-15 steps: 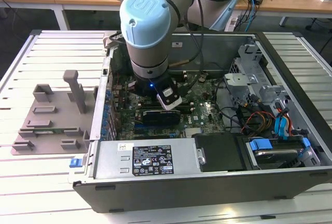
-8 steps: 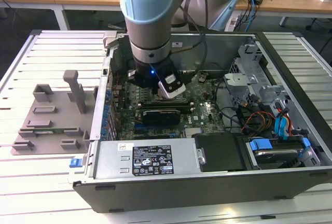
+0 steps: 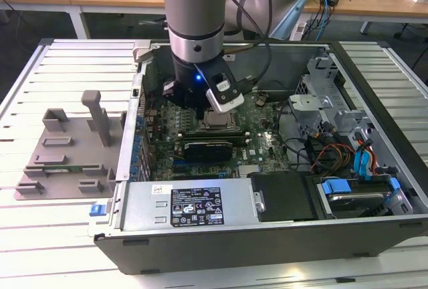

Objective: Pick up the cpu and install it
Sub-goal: 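Install the second cpu locking lever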

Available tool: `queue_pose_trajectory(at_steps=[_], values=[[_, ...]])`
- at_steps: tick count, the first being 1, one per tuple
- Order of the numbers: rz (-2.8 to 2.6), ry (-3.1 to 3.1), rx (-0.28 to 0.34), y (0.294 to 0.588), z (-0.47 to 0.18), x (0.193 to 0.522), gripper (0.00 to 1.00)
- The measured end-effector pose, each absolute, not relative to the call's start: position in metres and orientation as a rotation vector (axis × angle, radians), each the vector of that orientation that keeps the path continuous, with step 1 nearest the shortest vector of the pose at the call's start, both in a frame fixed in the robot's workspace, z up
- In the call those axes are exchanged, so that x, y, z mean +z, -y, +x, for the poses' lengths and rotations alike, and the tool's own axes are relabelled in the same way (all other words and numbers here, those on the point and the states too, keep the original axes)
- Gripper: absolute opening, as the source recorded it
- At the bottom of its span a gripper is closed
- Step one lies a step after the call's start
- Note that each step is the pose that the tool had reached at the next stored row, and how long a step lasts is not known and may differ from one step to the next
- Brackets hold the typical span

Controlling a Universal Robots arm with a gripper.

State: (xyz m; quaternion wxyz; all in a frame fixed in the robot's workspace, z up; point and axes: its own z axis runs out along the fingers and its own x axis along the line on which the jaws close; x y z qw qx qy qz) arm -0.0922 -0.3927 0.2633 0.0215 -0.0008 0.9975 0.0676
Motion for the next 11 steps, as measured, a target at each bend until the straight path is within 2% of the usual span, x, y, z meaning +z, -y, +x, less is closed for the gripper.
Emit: queue_pose_trajectory(at_steps=[2, 11], values=[[-0.002, -3.096, 0.179, 0.392, -0.092, 0.263, 0.11], [0.001, -3.096, 0.179, 0.385, -0.064, 0.262, 0.11]])
